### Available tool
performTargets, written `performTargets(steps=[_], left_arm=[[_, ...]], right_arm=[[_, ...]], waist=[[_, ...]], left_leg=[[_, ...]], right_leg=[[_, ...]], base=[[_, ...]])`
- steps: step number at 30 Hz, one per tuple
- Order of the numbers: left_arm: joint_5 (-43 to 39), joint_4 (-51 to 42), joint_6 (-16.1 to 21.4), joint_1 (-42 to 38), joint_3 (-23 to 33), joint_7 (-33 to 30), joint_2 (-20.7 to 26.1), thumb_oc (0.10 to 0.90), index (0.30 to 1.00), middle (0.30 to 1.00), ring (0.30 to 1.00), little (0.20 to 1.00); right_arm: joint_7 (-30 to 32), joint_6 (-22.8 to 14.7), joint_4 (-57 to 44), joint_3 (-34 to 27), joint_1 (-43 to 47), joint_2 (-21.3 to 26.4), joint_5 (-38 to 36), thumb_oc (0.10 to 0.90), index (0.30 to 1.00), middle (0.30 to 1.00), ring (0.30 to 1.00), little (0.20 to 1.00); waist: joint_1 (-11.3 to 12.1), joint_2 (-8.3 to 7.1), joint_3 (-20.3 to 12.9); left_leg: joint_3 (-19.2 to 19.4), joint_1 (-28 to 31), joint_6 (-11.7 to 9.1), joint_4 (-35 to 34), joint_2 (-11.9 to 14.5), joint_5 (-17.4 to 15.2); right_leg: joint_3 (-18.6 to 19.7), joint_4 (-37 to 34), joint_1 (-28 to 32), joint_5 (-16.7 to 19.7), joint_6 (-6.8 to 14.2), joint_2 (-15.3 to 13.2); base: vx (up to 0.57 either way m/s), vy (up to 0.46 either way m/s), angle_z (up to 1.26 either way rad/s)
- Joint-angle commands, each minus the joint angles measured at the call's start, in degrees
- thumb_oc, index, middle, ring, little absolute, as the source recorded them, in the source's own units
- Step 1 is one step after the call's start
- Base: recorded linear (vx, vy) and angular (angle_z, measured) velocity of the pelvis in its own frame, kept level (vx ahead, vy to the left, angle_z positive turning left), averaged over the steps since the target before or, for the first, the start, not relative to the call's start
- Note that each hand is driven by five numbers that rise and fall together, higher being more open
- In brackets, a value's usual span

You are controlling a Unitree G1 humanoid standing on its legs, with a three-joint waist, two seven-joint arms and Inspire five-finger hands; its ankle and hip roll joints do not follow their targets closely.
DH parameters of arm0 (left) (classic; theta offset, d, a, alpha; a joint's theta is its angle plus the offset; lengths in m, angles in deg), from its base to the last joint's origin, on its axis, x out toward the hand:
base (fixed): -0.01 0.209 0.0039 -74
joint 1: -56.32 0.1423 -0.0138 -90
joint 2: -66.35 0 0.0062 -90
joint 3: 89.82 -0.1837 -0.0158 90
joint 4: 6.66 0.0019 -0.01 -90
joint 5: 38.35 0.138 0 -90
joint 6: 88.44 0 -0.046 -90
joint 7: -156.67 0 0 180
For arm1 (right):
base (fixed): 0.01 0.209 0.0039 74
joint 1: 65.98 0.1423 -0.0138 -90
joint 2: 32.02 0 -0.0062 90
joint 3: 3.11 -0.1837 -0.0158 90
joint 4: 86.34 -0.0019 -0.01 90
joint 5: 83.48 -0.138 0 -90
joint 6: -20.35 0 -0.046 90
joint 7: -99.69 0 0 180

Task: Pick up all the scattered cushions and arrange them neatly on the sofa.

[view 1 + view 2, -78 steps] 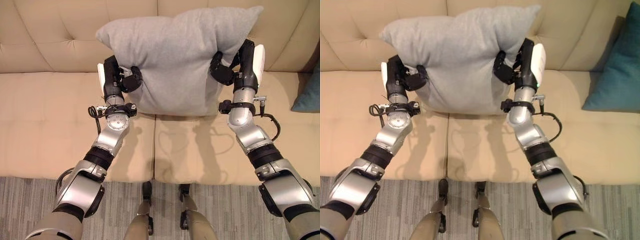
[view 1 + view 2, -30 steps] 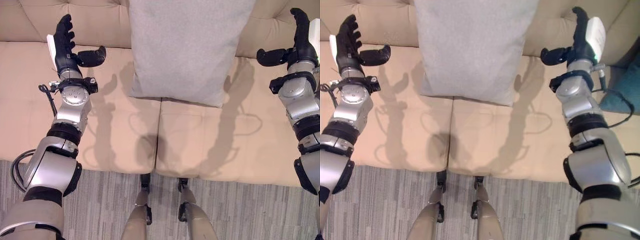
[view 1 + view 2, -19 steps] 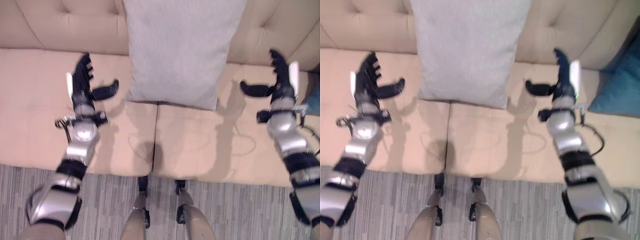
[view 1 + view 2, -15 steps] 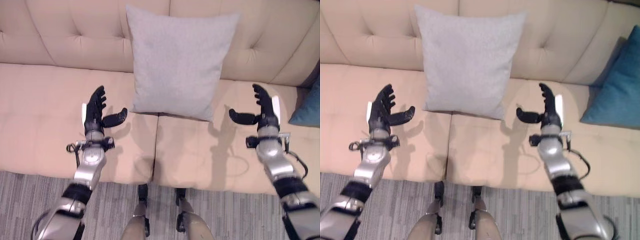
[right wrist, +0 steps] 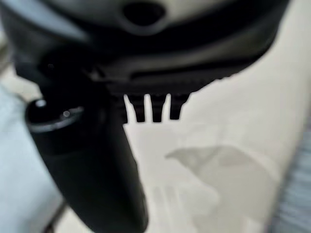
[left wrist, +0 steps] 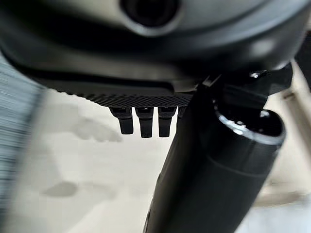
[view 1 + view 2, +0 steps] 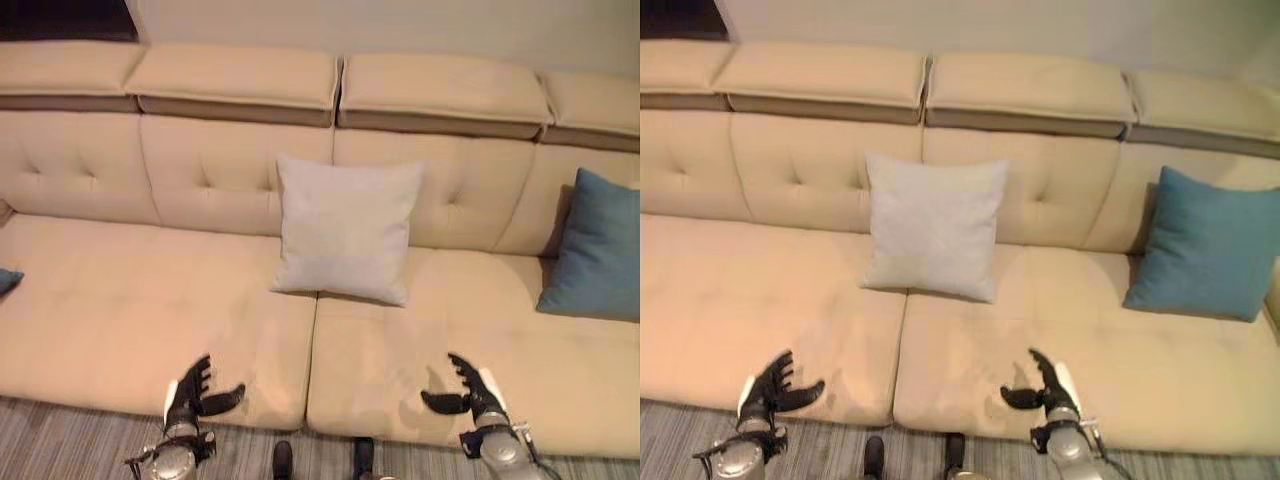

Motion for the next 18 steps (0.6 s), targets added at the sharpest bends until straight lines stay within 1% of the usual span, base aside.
performTargets(steps=[1,2,3,6,8,9,12,14,16,17,18], left_arm=[[4.64,1.17,1.55,-3.73,0.99,0.79,1.96,0.8,0.9,0.9,0.9,0.9],[6.53,6.79,0.94,-4.06,0.54,0.78,1.14,0.8,0.9,0.9,0.9,0.9],[7.44,9.4,0.68,-4.27,0.4,0.72,0.79,0.8,0.9,0.9,0.9,0.9],[8.91,15.52,0.0,-4.67,0.52,0.7,0.1,0.8,0.9,0.9,0.9,0.9],[9.19,19.09,-0.33,-4.84,0.91,0.45,-0.43,0.8,0.9,0.9,0.9,0.9],[9.01,21.98,-0.64,-5.05,1.41,0.72,-0.97,0.8,0.9,0.9,0.9,0.9],[9.21,24.32,-1.09,-5.2,1.83,1.02,-1.19,0.8,0.9,0.9,0.9,0.9],[8.77,25.41,-1.32,-5.41,2.2,0.88,-1.32,0.8,0.9,0.9,0.9,0.9],[7.51,25.34,-1.48,-5.61,2.98,0.47,-1.09,0.8,0.9,0.9,0.9,0.9],[7.28,25.22,-1.51,-6.13,2.97,0.37,-0.64,0.8,0.9,0.9,0.9,0.9],[7.3,25.24,-1.4,-6.71,2.39,0.26,-0.37,0.8,0.9,0.9,0.9,0.9]], right_arm=[[0.61,-2.83,-1.12,0.01,2.82,2.74,0.61,0.8,0.9,0.9,0.9,0.9],[0.2,-2.49,3.27,0.89,2.6,1.7,0.9,0.8,0.9,0.9,0.9,0.9],[0.3,-2.37,5.08,1.32,2.56,1.41,1.3,0.8,0.9,0.9,0.9,0.9],[0.31,-2.02,9.52,1.39,2.0,0.33,1.07,0.8,0.9,0.9,0.9,0.9],[0.41,-2.01,10.93,0.68,1.53,-0.55,-0.16,0.8,0.9,0.9,0.9,0.9],[0.38,-1.94,13.2,0.45,1.43,-1.27,-0.9,0.8,0.9,0.9,0.9,0.9],[0.33,-1.45,15.79,1.01,1.83,-1.67,-0.76,0.8,0.9,0.9,0.9,0.9],[0.46,-0.88,18.15,0.82,2.39,-2.03,-1.35,0.8,0.9,0.9,0.9,0.9],[0.62,-0.47,18.28,0.49,3.13,-2.24,-2.19,0.8,0.9,0.9,0.9,0.9],[0.44,-0.1,18.64,0.82,3.75,-2.31,-2.22,0.8,0.9,0.9,0.9,0.9],[0.35,0.12,19.11,1.09,4.36,-2.36,-2.13,0.8,0.9,0.9,0.9,0.9]], waist=[[0.97,-1.69,-3.36],[0.96,-1.74,-3.64],[1.0,-1.76,-3.7],[1.05,-1.87,-4.04],[0.96,-2.01,-4.13],[0.98,-2.14,-4.14],[1.11,-2.27,-3.98],[1.67,-2.43,-3.33],[2.28,-2.47,-2.23],[2.38,-2.27,-1.22],[2.22,-2.17,-0.36]], left_leg=[[2.36,2.58,-0.59,0.17,-0.94,-4.8],[2.64,3.8,-0.47,0.17,-0.99,-5.28],[2.71,4.25,-0.46,0.17,-0.94,-5.45],[2.83,5.28,-0.33,0.17,-1.01,-5.97],[2.86,5.85,-0.2,0.17,-1.12,-6.35],[2.86,6.35,-0.06,0.17,-1.31,-6.69],[2.68,7.09,0.29,0.17,-1.41,-7.13],[1.87,7.77,1.01,0.17,-1.84,-7.36],[1.31,7.74,1.95,0.17,-2.38,-7.09],[1.1,7.56,2.4,0.17,-2.43,-6.81],[0.77,7.27,2.59,0.36,-2.41,-6.55]], right_leg=[[-1.03,0.69,2.72,-4.42,3.57,-1.12],[-0.76,0.69,3.76,-4.68,3.57,-1.16],[-0.74,0.69,4.2,-4.74,3.61,-1.18],[-0.55,0.69,5.08,-4.99,3.72,-1.25],[-0.37,0.69,5.57,-5.09,3.75,-1.33],[-0.2,0.69,6.06,-5.09,3.78,-1.37],[0.26,0.69,6.54,-4.99,3.77,-1.39],[0.65,1.18,6.9,-4.72,3.72,-1.51],[1.21,5.76,4.78,-5.09,3.9,-2.06],[1.86,9.82,2.74,-5.79,4.08,-2.42],[3.16,11.83,1.77,-6.39,4.23,-2.23]], base=[[0.01,0.033,-0.2],[0.03,0.035,-0.14],[0.03,0.043,-0.11],[0.01,0.024,-0.01],[0.01,0.055,-0.01],[0.01,0.071,-0.02],[0.0,0.064,-0.07],[-0.06,0.089,-0.17],[-0.17,0.075,-0.13],[-0.22,0.033,-0.25],[-0.25,0.017,-0.36]])
